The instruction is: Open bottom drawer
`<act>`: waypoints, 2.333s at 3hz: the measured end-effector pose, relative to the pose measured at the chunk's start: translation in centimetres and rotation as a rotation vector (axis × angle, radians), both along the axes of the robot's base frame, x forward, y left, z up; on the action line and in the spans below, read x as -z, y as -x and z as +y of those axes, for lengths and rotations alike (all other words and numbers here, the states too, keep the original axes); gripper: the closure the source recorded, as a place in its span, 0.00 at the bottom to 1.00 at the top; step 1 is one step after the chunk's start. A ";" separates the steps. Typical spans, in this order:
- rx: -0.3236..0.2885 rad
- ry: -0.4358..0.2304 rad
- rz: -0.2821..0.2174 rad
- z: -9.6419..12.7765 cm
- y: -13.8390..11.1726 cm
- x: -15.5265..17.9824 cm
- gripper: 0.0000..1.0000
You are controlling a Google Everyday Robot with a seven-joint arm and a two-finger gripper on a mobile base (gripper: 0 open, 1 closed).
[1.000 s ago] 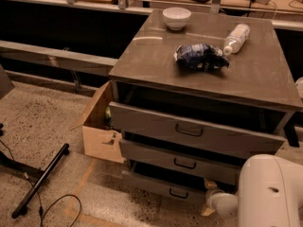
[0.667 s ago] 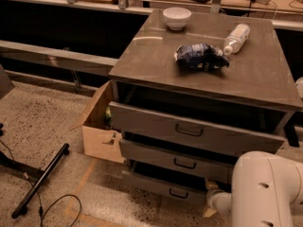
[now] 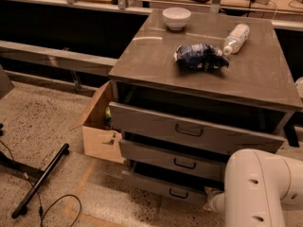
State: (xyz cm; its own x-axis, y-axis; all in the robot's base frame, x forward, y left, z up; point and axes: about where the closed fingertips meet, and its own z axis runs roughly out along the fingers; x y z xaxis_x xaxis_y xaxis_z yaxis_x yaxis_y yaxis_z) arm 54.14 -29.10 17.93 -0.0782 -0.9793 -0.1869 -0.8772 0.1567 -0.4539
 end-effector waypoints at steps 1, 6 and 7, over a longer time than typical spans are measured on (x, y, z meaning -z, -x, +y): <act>0.003 0.001 0.014 -0.2 0.5 0.2 0.64; -0.011 -0.042 0.105 0.6 5.5 -3.5 0.59; -0.014 -0.044 0.091 0.9 4.9 -5.1 0.36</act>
Offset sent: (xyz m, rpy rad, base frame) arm -0.0436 -0.0030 0.0096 0.0394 0.0855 -0.0128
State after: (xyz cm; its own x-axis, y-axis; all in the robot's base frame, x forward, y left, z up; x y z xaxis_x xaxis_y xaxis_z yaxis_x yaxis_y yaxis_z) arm 49.24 -28.21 23.06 -0.0833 -0.9714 -0.2223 -0.9168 0.1622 -0.3650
